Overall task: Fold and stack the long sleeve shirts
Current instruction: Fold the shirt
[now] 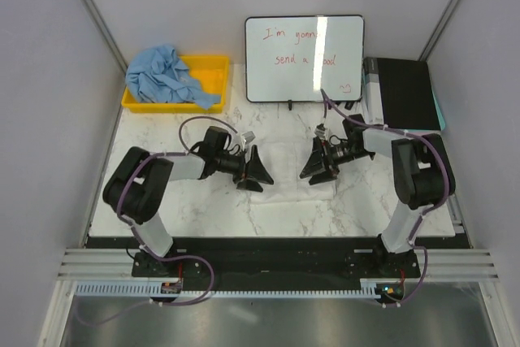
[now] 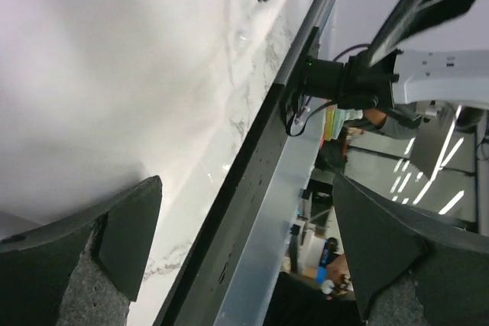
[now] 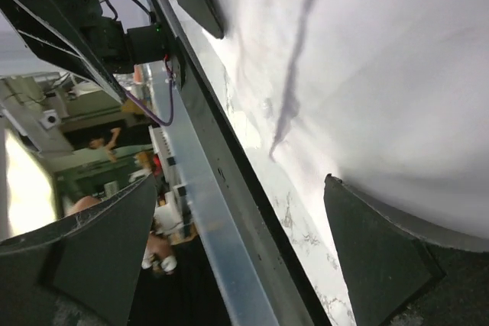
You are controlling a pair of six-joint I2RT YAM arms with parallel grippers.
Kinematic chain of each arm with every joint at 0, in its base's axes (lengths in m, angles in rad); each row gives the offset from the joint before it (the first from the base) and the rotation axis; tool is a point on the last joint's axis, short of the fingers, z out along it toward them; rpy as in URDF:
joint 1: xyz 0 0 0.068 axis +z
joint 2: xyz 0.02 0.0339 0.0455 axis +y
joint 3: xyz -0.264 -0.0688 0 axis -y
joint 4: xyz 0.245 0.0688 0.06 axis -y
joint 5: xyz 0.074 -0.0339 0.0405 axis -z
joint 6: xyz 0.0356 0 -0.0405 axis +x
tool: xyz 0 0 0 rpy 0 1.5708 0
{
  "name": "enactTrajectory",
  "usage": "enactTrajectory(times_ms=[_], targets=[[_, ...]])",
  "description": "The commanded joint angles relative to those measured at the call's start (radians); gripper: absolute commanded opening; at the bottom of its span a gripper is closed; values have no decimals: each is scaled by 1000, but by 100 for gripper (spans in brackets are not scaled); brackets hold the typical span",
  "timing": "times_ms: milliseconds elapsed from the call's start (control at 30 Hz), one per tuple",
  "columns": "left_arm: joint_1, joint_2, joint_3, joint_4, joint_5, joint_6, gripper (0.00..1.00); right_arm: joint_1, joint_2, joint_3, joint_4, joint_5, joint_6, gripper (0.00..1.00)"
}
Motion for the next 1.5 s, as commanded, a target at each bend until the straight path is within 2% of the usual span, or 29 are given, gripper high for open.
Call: enactTrajectory(times_ms=[0, 100, 133, 233, 367, 533, 667, 700, 767, 833, 867, 900, 1000, 1067, 1200, 1467], targets=[[-36, -217, -77, 144, 76, 61, 99, 24, -241, -67, 62, -5, -31, 98], [-99, -205, -126, 294, 69, -54, 99, 105, -283, -136, 247, -7, 134, 98], [-117, -185, -131, 331, 64, -72, 99, 115, -275, -141, 259, -7, 142, 98], [-121, -113, -155, 432, 44, -135, 99, 129, -234, -159, 260, 3, 114, 98], [-92, -3, -145, 451, 16, -115, 99, 95, -90, -178, 250, 15, 38, 98], [-50, 36, -179, 449, 13, -114, 99, 12, 7, -152, 100, 53, -129, 98], [-44, -76, -205, 370, 58, -53, 99, -3, -51, -84, -130, 15, -328, 98], [-44, -161, -188, 280, 78, -4, 99, -12, -77, -40, -185, -5, -304, 98], [-44, -238, -163, 258, 105, 10, 99, -18, -144, 11, -197, -23, -244, 98], [-44, -283, -79, 215, 95, 0, 99, -20, -162, 86, -151, -40, -175, 98], [-44, -276, -42, 210, 90, -2, 99, -20, -157, 115, -43, -40, -125, 98], [-44, -235, 28, 210, 67, -11, 99, -17, -152, 118, 36, -37, 23, 98], [-44, -123, 167, 215, 27, -43, 99, -6, -102, 130, 316, -14, 240, 98], [-44, -6, 217, 269, 18, -77, 99, 4, -29, 158, 383, -7, 291, 98], [-36, 128, 281, 317, -14, -88, 99, 6, 71, 197, 457, 1, 318, 98], [83, 306, 217, 360, -77, -94, 99, -80, 246, 201, 417, 45, 175, 98]])
